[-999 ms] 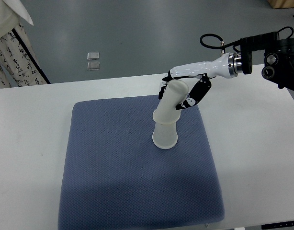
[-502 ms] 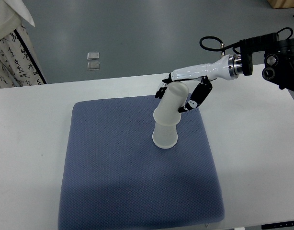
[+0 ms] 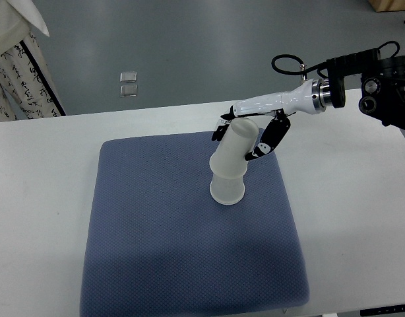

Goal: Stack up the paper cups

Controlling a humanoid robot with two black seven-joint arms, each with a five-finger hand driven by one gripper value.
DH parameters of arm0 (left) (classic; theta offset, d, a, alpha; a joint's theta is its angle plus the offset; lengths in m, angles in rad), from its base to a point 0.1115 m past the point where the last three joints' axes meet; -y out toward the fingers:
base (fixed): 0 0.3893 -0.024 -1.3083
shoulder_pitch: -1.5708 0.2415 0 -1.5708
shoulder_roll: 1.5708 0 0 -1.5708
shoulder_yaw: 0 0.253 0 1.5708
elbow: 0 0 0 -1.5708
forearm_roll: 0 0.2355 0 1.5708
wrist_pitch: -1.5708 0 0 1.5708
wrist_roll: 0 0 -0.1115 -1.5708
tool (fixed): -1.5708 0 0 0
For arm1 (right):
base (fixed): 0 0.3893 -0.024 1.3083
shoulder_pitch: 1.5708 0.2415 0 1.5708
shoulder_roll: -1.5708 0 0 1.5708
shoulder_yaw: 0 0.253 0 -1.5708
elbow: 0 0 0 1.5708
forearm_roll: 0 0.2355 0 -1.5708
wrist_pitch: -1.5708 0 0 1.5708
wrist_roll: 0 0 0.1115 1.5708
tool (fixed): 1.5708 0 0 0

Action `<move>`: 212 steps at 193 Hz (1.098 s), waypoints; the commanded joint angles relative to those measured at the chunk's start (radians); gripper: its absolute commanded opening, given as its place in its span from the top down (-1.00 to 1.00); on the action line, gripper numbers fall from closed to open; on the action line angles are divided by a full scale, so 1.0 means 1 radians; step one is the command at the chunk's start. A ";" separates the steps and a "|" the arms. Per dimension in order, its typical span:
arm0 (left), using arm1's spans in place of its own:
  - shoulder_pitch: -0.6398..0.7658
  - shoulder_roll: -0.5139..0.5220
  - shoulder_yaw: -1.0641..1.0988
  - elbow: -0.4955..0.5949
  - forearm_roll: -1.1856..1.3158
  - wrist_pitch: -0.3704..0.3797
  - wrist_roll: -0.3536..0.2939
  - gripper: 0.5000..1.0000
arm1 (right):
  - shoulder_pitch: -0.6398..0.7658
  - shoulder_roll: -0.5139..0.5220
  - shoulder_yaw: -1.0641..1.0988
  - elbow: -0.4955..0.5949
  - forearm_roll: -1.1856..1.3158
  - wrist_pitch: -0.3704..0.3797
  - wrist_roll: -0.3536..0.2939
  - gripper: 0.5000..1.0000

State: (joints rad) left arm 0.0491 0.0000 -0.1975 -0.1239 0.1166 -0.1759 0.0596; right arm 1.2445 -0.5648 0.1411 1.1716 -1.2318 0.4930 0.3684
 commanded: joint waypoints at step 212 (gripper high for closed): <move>0.000 0.000 0.000 0.000 0.000 0.000 0.000 -1.00 | -0.166 0.118 0.025 -0.326 1.239 -0.174 -0.216 -0.64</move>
State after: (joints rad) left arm 0.0491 0.0000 -0.1974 -0.1237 0.1166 -0.1759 0.0601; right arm 1.1329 -0.4777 0.1623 0.8707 -0.1663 0.3831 0.1921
